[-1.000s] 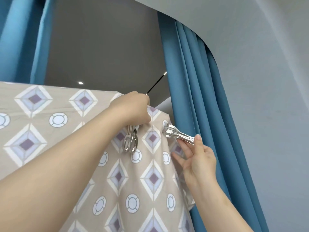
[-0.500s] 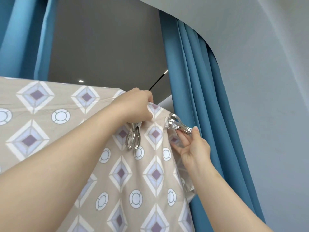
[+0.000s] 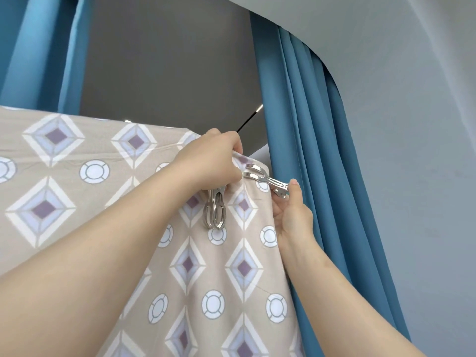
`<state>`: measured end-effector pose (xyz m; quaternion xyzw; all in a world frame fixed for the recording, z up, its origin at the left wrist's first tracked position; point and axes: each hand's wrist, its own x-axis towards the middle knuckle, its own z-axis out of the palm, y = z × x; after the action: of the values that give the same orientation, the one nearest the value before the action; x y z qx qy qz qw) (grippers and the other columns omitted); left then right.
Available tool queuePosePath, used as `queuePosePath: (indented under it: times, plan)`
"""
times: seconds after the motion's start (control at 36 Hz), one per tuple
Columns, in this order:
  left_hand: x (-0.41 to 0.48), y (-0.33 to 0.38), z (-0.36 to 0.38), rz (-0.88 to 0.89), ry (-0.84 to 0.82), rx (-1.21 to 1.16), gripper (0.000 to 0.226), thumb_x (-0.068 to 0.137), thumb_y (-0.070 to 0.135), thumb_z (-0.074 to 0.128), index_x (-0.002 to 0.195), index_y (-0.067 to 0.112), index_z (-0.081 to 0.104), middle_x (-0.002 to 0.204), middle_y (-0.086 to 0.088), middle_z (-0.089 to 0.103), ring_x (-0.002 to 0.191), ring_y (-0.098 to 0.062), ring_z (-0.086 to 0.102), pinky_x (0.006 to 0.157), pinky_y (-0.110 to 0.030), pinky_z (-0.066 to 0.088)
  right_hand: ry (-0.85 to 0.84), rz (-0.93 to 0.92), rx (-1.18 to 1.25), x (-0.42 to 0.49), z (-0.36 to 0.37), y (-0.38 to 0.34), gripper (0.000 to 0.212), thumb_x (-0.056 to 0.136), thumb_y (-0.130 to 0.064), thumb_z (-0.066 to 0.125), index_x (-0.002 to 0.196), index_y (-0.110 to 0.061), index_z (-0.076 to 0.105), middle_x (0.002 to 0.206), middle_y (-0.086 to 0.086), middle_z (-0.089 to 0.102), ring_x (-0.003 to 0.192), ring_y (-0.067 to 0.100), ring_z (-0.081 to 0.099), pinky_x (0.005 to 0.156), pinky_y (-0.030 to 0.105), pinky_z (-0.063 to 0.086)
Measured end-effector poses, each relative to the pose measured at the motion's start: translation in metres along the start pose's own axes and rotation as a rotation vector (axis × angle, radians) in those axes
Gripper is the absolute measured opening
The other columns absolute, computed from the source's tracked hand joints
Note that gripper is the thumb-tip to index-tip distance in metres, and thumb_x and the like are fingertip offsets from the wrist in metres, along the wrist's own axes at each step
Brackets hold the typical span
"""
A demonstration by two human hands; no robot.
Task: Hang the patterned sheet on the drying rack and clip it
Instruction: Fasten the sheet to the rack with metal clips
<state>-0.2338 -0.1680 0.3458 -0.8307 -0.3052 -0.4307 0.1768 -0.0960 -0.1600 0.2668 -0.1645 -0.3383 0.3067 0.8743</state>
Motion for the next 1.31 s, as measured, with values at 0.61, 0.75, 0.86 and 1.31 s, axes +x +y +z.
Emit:
queuePosePath:
  times: [0.61, 0.75, 0.86, 1.31]
  plan:
    - [-0.038, -0.018, 0.021, 0.041, 0.295, -0.320, 0.034, 0.083, 0.017, 0.054, 0.115, 0.027, 0.053, 0.124, 0.012, 0.044, 0.102, -0.009, 0.050, 0.085, -0.025, 0.038, 0.040, 0.089, -0.178, -0.027, 0.004, -0.018, 0.044, 0.090, -0.041, 0.054, 0.130, -0.028, 0.044, 0.101, -0.008, 0.060, 0.087, 0.017, 0.064, 0.085, 0.040, 0.051]
    - [-0.060, -0.030, 0.026, -0.009, 0.297, -0.400, 0.023, 0.082, 0.019, 0.056, 0.104, 0.028, 0.058, 0.102, 0.011, 0.046, 0.086, -0.008, 0.046, 0.074, -0.023, 0.032, 0.022, -0.066, -0.458, -0.050, -0.004, -0.011, 0.062, 0.086, -0.019, 0.061, 0.137, -0.033, 0.028, 0.111, 0.000, 0.060, 0.107, 0.025, 0.061, 0.093, 0.041, 0.049]
    - [-0.089, -0.033, 0.035, -0.064, 0.186, -0.481, 0.016, 0.081, 0.021, 0.059, 0.092, 0.032, 0.055, 0.089, 0.010, 0.052, 0.087, -0.012, 0.055, 0.078, -0.026, 0.041, 0.040, -0.075, -0.672, -0.073, -0.016, 0.006, 0.046, 0.084, -0.013, 0.062, 0.121, -0.029, 0.039, 0.101, 0.004, 0.064, 0.086, 0.023, 0.063, 0.078, 0.035, 0.051]
    - [-0.289, -0.026, 0.122, -0.491, -0.197, -1.040, 0.019, 0.084, 0.006, 0.062, 0.079, 0.024, 0.055, 0.075, 0.000, 0.056, 0.055, -0.023, 0.062, 0.049, -0.015, 0.042, 0.339, 0.120, -0.916, -0.240, -0.136, 0.086, 0.013, 0.086, -0.022, 0.060, 0.075, -0.023, 0.053, 0.065, -0.011, 0.052, 0.063, 0.009, 0.050, 0.059, 0.023, 0.039]
